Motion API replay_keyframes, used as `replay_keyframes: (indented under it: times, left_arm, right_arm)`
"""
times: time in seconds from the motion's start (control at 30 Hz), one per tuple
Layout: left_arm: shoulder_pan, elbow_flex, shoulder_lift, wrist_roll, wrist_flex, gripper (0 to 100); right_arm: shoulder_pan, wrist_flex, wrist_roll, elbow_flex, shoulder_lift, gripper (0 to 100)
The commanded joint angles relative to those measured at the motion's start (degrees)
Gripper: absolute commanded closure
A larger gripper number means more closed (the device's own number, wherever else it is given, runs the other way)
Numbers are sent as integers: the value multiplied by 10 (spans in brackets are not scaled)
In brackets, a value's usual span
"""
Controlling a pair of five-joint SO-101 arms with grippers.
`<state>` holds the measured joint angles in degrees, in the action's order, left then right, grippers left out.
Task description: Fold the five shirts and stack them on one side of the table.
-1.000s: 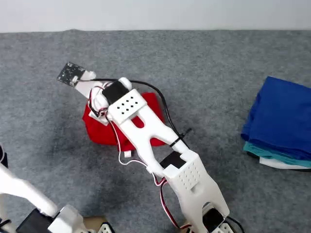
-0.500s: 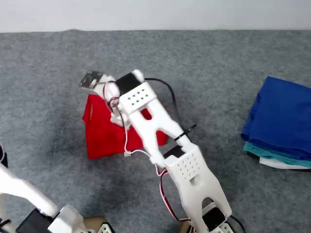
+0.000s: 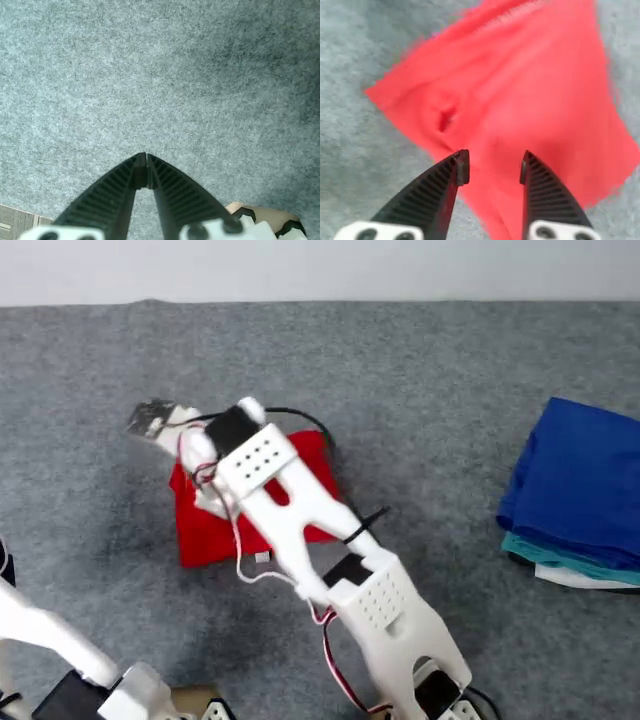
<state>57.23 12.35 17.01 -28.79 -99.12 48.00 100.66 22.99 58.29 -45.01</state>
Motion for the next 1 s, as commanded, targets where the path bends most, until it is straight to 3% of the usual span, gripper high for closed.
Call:
replay_keyframes:
  times: [0.0, 0.2, 0.43, 0.67, 0.97]
  left_arm:
    - [-3, -15, 20, 4, -9, 993]
    - [-3, -15, 20, 4, -9, 993]
    - [-3, -14, 20, 4, -9, 993]
    - [-3, -7, 24, 4, -9, 993]
    - [-3, 24, 25, 4, 4, 993]
  right_arm:
    - [28, 22, -7, 30, 25, 812]
    - [57, 21, -8, 33, -33, 823]
    - [38, 10, -6, 34, -79, 987]
    - [39, 13, -6, 34, -6, 988]
    - [104, -4, 9, 31, 36, 988]
